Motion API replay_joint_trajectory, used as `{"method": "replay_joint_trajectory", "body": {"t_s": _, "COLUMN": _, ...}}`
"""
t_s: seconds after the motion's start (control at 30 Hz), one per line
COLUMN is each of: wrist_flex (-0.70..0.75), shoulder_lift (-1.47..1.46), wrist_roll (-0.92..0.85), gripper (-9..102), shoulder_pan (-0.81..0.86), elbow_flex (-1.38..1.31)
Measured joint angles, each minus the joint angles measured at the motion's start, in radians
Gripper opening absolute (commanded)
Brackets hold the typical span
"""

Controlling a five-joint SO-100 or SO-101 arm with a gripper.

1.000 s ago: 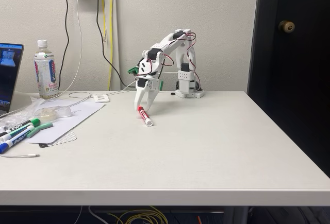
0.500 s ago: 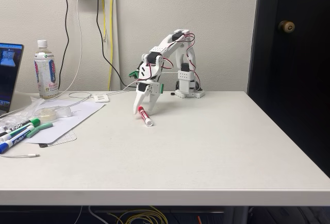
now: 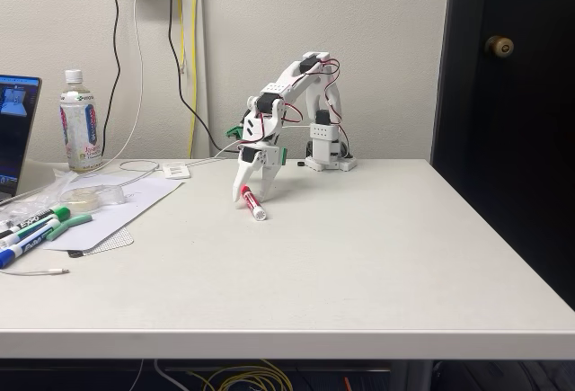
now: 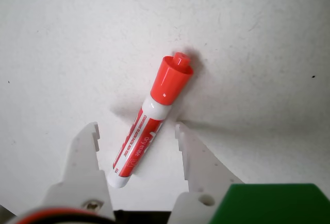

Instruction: Pick up the red marker.

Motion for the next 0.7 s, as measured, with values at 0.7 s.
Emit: {"method": "replay_joint_trajectory", "body": {"t_s": 0.7, "wrist_flex": 0.091, "shoulder_lift": 0.026, "wrist_roll": 0.140, "gripper": 36, "shoulder_pan": 0.035, "elbow_flex": -0.067}}
